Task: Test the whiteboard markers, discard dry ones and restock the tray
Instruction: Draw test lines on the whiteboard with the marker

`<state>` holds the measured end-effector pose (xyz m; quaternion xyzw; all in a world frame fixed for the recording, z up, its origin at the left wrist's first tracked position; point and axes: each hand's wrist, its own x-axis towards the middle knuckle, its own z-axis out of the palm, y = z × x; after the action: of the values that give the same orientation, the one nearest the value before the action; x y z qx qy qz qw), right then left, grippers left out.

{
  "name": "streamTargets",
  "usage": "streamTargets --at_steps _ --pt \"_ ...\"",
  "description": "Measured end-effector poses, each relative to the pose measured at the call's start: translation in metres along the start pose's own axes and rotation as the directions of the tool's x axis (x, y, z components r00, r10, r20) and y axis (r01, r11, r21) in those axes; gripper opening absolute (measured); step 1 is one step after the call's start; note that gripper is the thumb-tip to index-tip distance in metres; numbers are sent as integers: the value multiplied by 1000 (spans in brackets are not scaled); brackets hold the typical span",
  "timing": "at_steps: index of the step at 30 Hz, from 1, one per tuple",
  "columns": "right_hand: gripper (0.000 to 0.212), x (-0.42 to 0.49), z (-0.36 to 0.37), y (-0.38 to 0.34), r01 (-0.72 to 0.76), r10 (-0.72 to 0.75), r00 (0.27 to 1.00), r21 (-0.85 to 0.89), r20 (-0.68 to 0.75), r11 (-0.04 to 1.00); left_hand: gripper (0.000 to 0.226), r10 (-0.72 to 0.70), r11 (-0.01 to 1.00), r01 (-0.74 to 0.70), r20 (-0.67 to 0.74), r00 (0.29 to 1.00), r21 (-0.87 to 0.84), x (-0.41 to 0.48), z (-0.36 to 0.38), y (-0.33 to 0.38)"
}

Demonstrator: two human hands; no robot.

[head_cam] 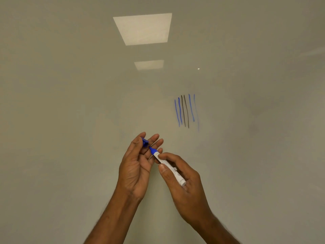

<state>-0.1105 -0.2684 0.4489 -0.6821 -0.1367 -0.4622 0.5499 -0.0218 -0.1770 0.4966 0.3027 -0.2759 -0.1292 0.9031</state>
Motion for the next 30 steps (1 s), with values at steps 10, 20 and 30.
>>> streamTargets --at_steps 10,20,30 --pt "33 -9 17 10 -15 16 999 28 -47 999 26 -64 995 65 -16 998 77 -26 -14 -2" --pt "24 -19 44 30 -68 68 997 9 -40 998 25 -24 1000 23 -89 996 -8 -35 -44 -3" --pt "16 -46 79 48 -150 150 989 95 7 984 30 -38 997 50 -166 985 66 -47 -105 7"
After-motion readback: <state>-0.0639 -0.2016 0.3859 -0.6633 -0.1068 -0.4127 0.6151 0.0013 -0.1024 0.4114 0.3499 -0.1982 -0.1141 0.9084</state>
